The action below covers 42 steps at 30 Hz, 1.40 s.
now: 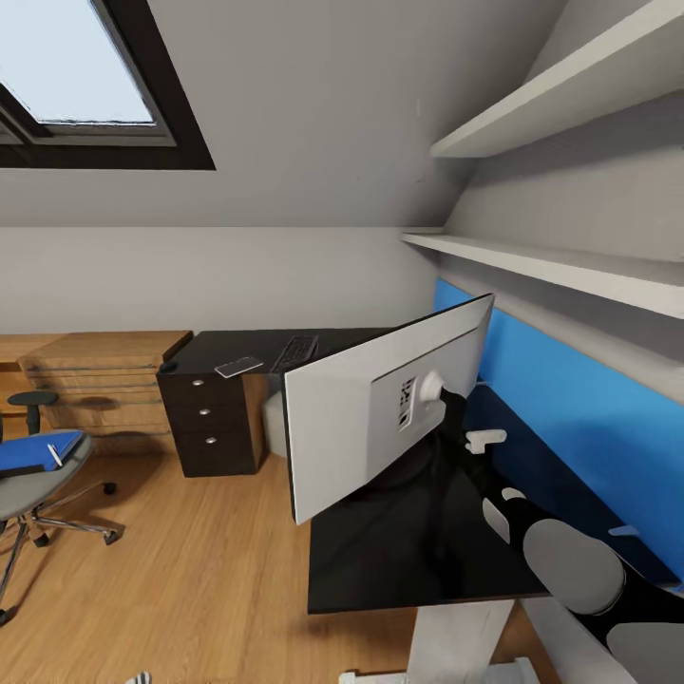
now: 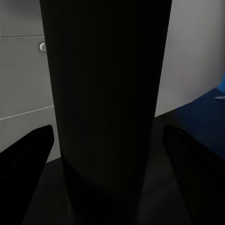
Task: In the bedroom, organize the workspace by keeping the computer under the desk, ensuring the monitor is on the desk, placing the keyboard on the desk next to the monitor, placing the mouse on the desk next to the keyboard, moving the folder from the swivel chair onto the desk next to the mouse, stacking the notebook on top of the folder with the pen on top of the notebook, and positioning the swivel chair next to the desk.
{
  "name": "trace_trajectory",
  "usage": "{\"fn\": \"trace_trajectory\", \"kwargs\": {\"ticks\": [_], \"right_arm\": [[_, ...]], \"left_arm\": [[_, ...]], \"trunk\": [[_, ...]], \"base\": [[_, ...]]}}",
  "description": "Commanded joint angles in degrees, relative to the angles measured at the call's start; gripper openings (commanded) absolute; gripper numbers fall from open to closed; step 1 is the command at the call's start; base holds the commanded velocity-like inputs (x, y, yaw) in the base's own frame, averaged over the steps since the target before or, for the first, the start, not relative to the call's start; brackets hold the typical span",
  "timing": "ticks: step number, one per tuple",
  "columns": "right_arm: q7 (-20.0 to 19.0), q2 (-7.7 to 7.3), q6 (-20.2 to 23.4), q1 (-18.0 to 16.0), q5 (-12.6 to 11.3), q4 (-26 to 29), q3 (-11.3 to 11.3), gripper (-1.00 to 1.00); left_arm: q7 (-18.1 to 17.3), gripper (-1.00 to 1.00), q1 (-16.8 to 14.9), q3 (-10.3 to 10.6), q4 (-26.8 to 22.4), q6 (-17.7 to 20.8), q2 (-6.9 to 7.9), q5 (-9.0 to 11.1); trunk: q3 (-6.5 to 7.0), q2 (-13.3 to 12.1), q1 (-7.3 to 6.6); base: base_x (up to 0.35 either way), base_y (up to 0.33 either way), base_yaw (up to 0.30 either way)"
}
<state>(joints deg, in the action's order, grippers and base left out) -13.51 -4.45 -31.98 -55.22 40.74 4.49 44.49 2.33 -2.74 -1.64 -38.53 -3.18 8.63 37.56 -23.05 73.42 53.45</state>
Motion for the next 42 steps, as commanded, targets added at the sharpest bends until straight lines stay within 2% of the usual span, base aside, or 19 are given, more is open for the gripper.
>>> {"fn": "trace_trajectory", "kwargs": {"ticks": [1, 42], "right_arm": [[-0.5, -0.03, 0.2, 1.5, 0.1, -0.1, 0.0, -1.0], [-0.6, -0.12, 0.2, 1.5, 0.3, -0.1, 0.0, -1.0]], "left_arm": [[0.2, 1.0, 0.0, 0.2, -0.1, -0.2, 0.04, 0.6], [0.2, 1.0, 0.0, 0.2, -0.1, -0.2, 0.07, 0.7]], "trunk": [[-0.08, 0.0, 0.0], [-0.08, 0.0, 0.0]], "base": [[-0.014, -0.014, 0.0], [-0.001, -0.081, 0.0]]}}
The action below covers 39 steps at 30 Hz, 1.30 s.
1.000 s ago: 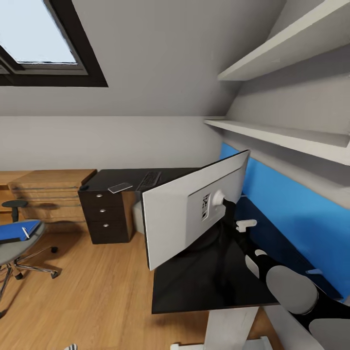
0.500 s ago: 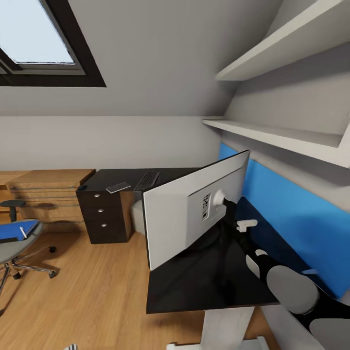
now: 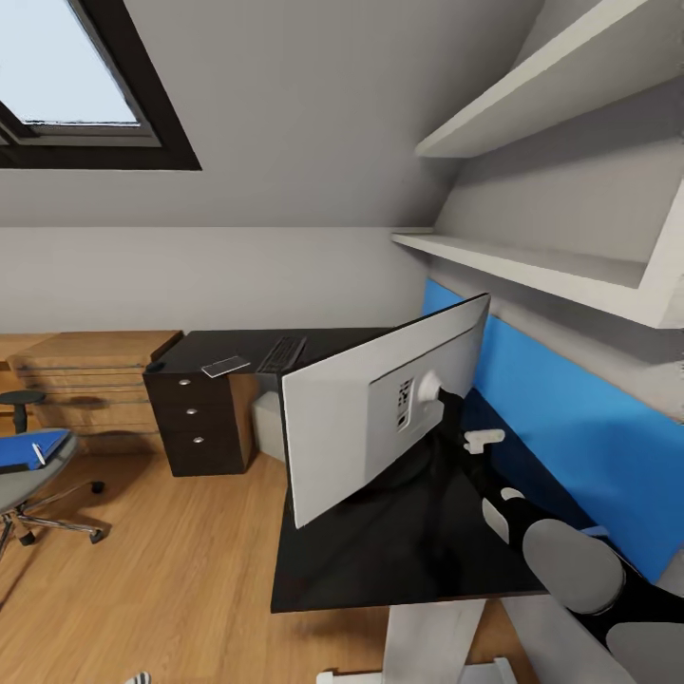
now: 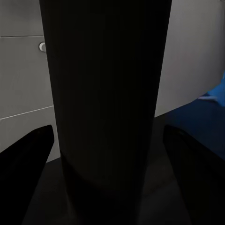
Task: In the bedroom, organize the workspace by keeping the computer under the desk, ensuring the monitor is on the desk, placing the keyboard on the desk next to the monitor, placing the mouse on the desk next to the keyboard, moving the folder from the swivel chair onto the desk next to the mouse, stacking the notebook on top of the folder with the pen on top of the notebook, and positioning the swivel chair next to the desk.
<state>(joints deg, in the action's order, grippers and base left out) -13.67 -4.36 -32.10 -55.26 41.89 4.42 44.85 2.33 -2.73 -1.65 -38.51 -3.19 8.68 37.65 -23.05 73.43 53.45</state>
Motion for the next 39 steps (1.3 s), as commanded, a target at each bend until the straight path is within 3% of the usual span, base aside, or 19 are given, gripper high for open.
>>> {"fn": "trace_trajectory", "kwargs": {"ticks": [1, 20, 30, 39], "right_arm": [[-0.4, -0.21, 0.4, 1.6, -0.9, 0.0, -0.4, -1.0], [-0.7, -0.28, 0.4, 1.6, -0.8, 0.0, -0.4, -1.0], [-3.9, -0.34, 0.4, 1.6, -0.8, 0.0, -0.4, -1.0], [-4.5, -0.22, 0.5, 1.6, -0.8, 0.0, -0.6, -1.0]], "left_arm": [[0.2, 1.0, 0.0, 0.2, -0.1, -0.2, 0.03, 0.6], [0.2, 1.0, -0.1, 0.2, -0.1, -0.1, 0.03, 0.7], [0.2, 1.0, 0.0, 0.2, -0.1, -0.2, 0.03, 0.6], [0.2, 1.0, 0.0, 0.2, -0.1, -0.2, 0.03, 0.5]], "trunk": [[-0.08, 0.0, 0.0], [-0.08, 0.0, 0.0], [-0.08, 0.0, 0.0], [-0.08, 0.0, 0.0]], "base": [[0.0, -0.184, 0.0], [0.0, -0.035, 0.0], [0.0, 0.0, 0.0], [0.0, 0.0, 0.0]]}}
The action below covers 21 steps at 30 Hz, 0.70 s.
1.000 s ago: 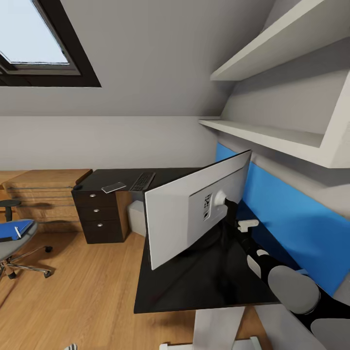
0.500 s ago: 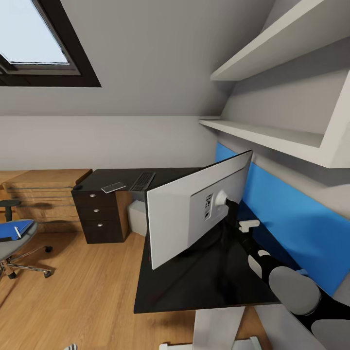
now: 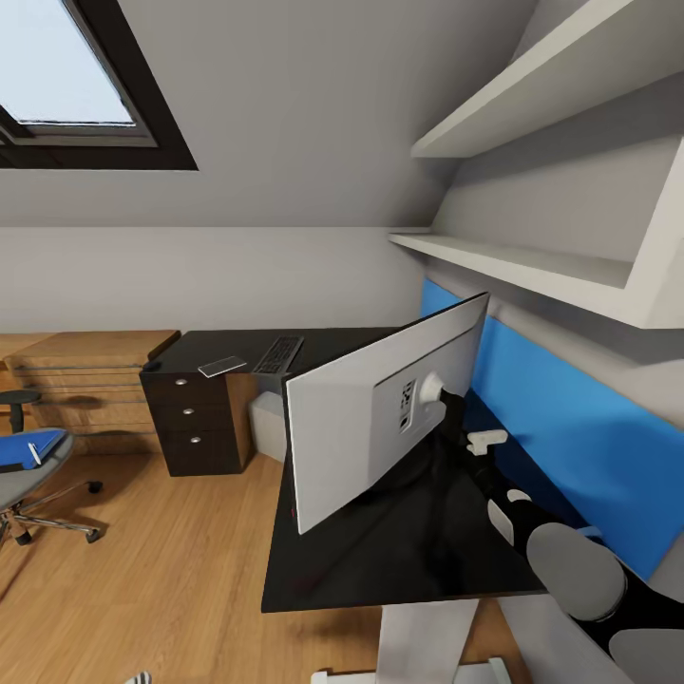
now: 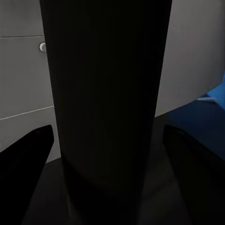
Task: In the bedroom, organize the workspace by keeping the computer under the desk, ensuring the monitor is on the desk, placing the keyboard on the desk next to the monitor, placing the mouse on the desk next to the keyboard, moving the folder from the swivel chair onto the desk next to the mouse, stacking the notebook on top of the folder with the pen on top of the notebook, and positioning the swivel chair next to the desk.
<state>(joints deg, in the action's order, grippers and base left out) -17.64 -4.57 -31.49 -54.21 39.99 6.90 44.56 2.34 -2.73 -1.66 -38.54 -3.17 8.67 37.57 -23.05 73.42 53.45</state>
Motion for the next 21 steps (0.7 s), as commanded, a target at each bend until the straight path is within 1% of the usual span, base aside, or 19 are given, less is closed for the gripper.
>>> {"fn": "trace_trajectory", "kwargs": {"ticks": [1, 7, 14, 21], "right_arm": [[-0.7, -0.01, -0.1, 0.5, 1.1, -2.5, -0.3, -1.0], [-2.6, 0.0, 0.1, 0.5, 1.2, -2.5, -0.3, -1.0], [-3.0, 0.0, 0.1, 0.5, 1.2, -2.5, -0.3, -1.0], [-3.0, 0.0, 0.1, 0.5, 1.2, -2.5, -0.3, -1.0]], "left_arm": [[0.2, 1.0, 0.0, 0.2, 0.0, -0.2, 0.03, 0.6], [0.2, 1.0, 0.0, 0.2, 0.0, -0.2, 0.03, 0.6], [0.2, 1.0, 0.0, 0.2, 0.0, -0.2, 0.0, 0.6], [0.2, 1.0, -0.1, 0.3, 0.0, -0.2, -0.05, 0.7]], "trunk": [[-0.08, 0.0, 0.0], [-0.08, 0.0, 0.0], [-0.08, 0.0, 0.0], [-0.08, 0.0, 0.0]], "base": [[0.0, 0.0, 0.0], [0.008, 0.0, 0.0], [0.158, 0.0, 0.0], [0.035, 0.0, 0.0]]}}
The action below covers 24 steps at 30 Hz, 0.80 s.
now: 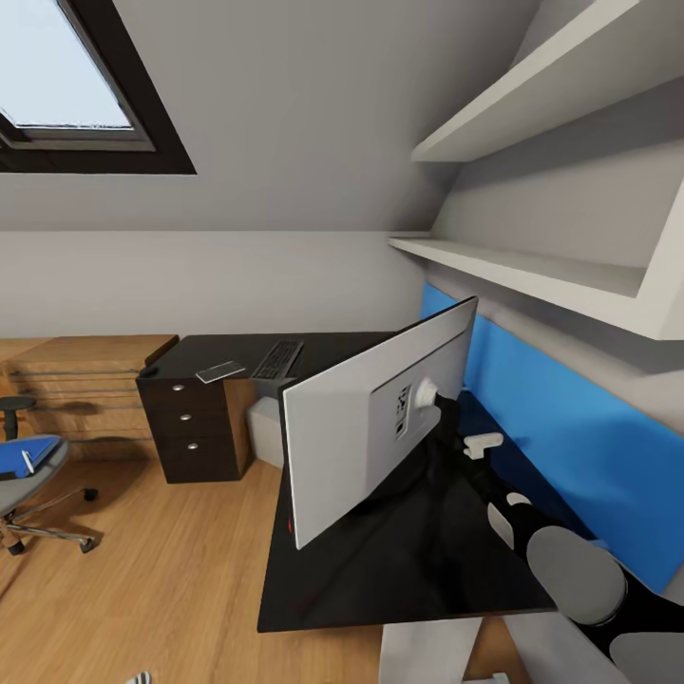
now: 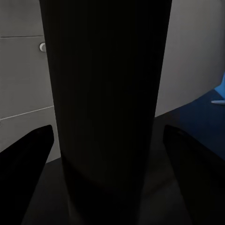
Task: In the bedroom, organize the workspace by keeping the computer under the desk, ensuring the monitor is on the desk, placing the keyboard on the desk next to the monitor, placing the mouse on the desk next to the keyboard, moving the folder from the swivel chair onto the desk next to the mouse, stacking the notebook on top of the folder with the pen on top of the notebook, and positioning the swivel chair next to the desk.
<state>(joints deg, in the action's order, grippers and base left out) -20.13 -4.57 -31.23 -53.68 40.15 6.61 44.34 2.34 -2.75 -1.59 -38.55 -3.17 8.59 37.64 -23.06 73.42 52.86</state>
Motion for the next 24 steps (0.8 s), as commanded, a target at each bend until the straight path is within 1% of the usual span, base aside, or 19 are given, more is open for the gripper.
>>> {"fn": "trace_trajectory", "kwargs": {"ticks": [1, 12, 18, 24], "right_arm": [[-0.5, 0.0, -0.1, 0.0, 1.1, -2.2, -0.1, -1.0], [-0.5, 0.01, -0.2, 0.0, 1.1, -2.2, -0.1, -1.0], [-0.5, 0.0, -0.2, 0.0, 1.1, -2.2, -0.1, -1.0], [-0.5, 0.0, -0.2, 0.0, 1.1, -2.2, -0.1, -1.0]], "left_arm": [[0.2, 1.0, 0.0, 0.2, 0.0, -0.2, 0.03, 0.6], [0.2, 1.0, 0.0, 0.2, 0.0, -0.2, 0.02, 0.6], [0.2, 1.0, 0.0, 0.2, 0.0, -0.2, 0.02, 0.6], [0.2, 1.0, 0.0, 0.2, 0.0, -0.2, 0.02, 0.6]], "trunk": [[-0.08, 0.0, 0.59], [-0.08, 0.0, 0.59], [-0.08, 0.0, 0.59], [-0.08, 0.0, 0.59]], "base": [[0.013, 0.0, 0.0], [0.098, -0.072, 0.0], [0.01, -0.011, 0.0], [-0.072, -0.126, 0.0]]}}
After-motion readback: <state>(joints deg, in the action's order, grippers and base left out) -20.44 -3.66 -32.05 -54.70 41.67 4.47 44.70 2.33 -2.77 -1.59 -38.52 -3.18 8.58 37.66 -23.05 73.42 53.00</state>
